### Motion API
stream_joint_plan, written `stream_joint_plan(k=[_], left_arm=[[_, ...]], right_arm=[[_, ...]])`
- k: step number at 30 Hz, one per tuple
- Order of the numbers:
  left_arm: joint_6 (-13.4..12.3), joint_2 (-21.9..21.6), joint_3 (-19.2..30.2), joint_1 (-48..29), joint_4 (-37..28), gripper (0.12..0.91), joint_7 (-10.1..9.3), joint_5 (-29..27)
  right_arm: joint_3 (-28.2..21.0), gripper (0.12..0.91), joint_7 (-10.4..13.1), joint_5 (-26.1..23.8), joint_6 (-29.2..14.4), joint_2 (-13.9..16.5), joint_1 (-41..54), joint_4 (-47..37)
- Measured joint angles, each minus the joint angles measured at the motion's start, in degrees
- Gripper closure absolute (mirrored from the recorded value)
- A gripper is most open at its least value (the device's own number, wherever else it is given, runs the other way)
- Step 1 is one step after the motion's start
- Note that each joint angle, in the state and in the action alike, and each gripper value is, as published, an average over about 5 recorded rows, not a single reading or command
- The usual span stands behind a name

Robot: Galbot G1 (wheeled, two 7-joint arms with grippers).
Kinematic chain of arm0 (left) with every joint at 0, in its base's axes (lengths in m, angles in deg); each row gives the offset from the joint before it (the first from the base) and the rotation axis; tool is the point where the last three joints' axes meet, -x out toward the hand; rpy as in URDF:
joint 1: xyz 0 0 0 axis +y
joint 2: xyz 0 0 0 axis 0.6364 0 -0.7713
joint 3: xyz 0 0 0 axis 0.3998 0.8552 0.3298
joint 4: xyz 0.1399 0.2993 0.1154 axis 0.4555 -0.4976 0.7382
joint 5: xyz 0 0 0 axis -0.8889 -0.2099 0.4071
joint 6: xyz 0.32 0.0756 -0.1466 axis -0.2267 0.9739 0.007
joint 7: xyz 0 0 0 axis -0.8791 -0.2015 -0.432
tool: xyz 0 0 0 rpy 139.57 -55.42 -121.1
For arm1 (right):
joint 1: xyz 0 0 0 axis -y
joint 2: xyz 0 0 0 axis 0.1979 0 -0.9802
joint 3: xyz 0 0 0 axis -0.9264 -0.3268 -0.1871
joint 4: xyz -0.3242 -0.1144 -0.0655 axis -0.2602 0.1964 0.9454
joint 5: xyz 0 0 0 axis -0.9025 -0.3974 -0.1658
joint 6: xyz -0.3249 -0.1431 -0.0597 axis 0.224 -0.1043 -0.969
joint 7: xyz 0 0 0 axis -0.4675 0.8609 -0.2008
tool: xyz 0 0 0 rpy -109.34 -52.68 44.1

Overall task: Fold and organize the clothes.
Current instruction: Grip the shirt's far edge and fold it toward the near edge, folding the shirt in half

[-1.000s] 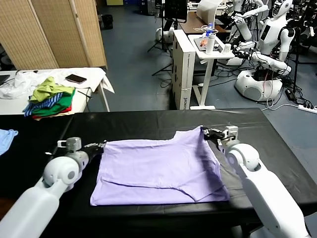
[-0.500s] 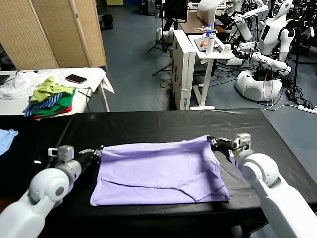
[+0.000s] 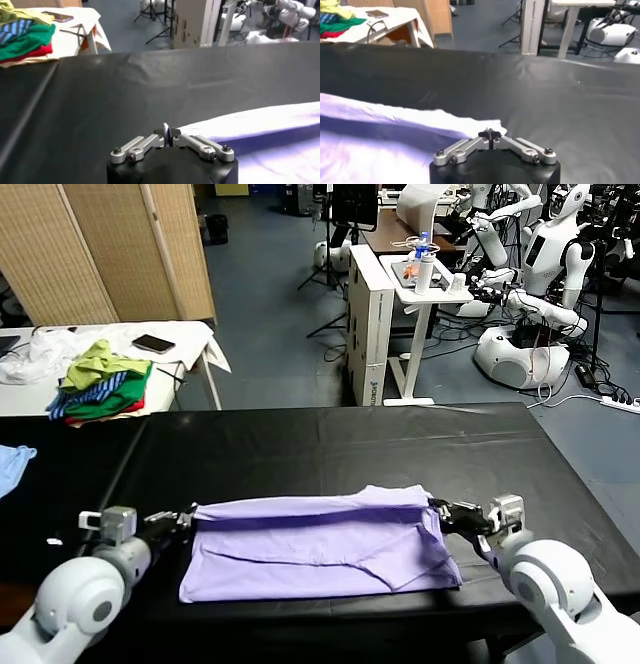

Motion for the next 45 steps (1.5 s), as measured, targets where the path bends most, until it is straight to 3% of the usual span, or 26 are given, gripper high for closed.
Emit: stream_joint_plan(k=[18,29,41,45], left_arm=[[0.7,2.22,-2.06,8.22,2.9,0.832,-0.17,-4.07],[1.11,4.96,-2.55,11.17,5.56,0.832,-3.43,-4.61],[1.46,8.76,-2.74,15.68,8.43,0.828,-4.63,-7.24],[1.44,10.3,-2.97,16.9,9.14,0.759,-5.8,-8.08]], right_arm=[[0.92,0.885,-0.11,-1.92,-0.01,0.82,-4.73,1.42],[0.47,0.885,-0.2,-3.68,-0.01,0.8,-4.79,1.25],[0.99,0.882,-1.07,-3.45,-0.01,1.09,-5.5,2.92],[2.04,0.762,-1.19,-2.58,-0.01,1.42,-6.38,3.98]])
